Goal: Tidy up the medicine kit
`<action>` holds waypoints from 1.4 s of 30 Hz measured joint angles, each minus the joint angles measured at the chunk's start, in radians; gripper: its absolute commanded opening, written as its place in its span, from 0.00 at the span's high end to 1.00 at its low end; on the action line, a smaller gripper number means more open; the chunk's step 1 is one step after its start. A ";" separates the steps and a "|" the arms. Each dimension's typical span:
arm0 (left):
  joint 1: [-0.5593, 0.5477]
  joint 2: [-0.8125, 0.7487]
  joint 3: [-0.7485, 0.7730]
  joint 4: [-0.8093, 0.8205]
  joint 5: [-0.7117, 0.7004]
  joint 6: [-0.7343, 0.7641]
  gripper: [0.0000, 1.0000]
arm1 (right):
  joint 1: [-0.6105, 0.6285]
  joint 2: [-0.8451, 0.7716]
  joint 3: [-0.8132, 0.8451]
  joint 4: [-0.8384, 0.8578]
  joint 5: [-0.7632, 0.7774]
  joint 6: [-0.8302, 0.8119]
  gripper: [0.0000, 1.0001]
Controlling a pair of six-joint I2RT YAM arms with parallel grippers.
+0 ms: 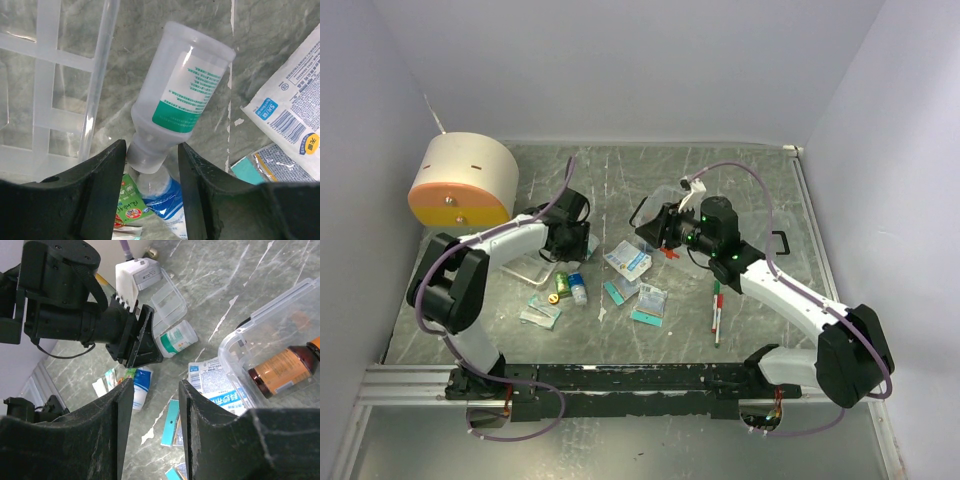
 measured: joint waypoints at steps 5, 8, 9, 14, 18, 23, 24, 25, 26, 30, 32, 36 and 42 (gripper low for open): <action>-0.001 0.031 0.013 0.002 0.020 0.006 0.55 | 0.000 -0.002 -0.002 -0.008 0.012 0.038 0.61; -0.001 0.040 0.023 0.004 0.027 0.011 0.69 | 0.000 -0.012 -0.002 -0.014 0.022 0.062 0.61; -0.002 0.043 0.026 0.006 0.027 0.014 0.74 | 0.000 -0.019 -0.002 -0.017 0.026 0.068 0.61; -0.003 0.050 0.037 0.010 0.035 0.018 0.88 | 0.000 -0.059 0.017 -0.065 0.063 0.098 0.61; -0.010 0.049 0.047 -0.013 0.050 0.034 0.93 | 0.000 -0.072 0.041 -0.115 0.069 0.105 0.60; -0.019 0.005 0.062 -0.055 0.106 0.065 0.93 | 0.002 -0.089 0.047 -0.137 0.012 0.052 0.55; -0.021 -0.016 0.062 -0.066 0.130 0.074 0.93 | 0.004 -0.095 0.046 -0.136 -0.003 0.029 0.52; -0.023 -0.039 0.062 -0.075 0.153 0.082 0.93 | 0.010 -0.103 0.045 -0.132 -0.017 0.001 0.46; -0.024 -0.068 0.061 -0.081 0.176 0.090 0.93 | 0.021 -0.114 0.042 -0.121 -0.030 -0.034 0.41; -0.028 -0.212 0.026 -0.084 0.266 0.097 0.93 | 0.134 -0.156 0.031 -0.101 -0.033 -0.224 0.36; -0.028 -0.271 0.006 -0.083 0.325 0.085 0.93 | 0.201 -0.162 0.031 -0.095 -0.034 -0.326 0.36; -0.030 -0.329 -0.029 -0.088 0.428 0.051 0.93 | 0.253 -0.161 0.008 -0.043 -0.062 -0.510 0.35; -0.032 -0.365 -0.038 -0.146 0.518 0.039 0.93 | 0.276 -0.160 -0.104 0.033 -0.106 -0.831 0.35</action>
